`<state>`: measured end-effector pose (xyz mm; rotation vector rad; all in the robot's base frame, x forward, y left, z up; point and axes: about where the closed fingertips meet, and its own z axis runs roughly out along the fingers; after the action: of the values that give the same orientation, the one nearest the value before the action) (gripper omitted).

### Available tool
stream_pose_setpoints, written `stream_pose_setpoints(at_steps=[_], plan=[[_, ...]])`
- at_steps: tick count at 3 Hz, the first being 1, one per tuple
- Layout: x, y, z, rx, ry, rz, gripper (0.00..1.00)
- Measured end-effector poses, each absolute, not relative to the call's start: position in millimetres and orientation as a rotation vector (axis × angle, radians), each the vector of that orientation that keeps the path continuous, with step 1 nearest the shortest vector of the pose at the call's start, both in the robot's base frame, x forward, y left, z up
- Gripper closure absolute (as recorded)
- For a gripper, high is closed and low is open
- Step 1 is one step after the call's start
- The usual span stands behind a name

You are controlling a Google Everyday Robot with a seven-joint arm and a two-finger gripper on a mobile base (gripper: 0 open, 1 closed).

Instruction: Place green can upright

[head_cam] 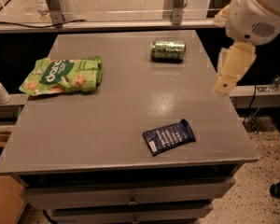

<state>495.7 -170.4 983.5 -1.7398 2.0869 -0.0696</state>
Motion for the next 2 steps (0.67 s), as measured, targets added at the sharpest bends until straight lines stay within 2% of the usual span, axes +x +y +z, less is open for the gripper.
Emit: stream_pose_setpoints(at_steps=[2], plan=[[566,-119,980,-1.739,1.983,-0.012,0.00]])
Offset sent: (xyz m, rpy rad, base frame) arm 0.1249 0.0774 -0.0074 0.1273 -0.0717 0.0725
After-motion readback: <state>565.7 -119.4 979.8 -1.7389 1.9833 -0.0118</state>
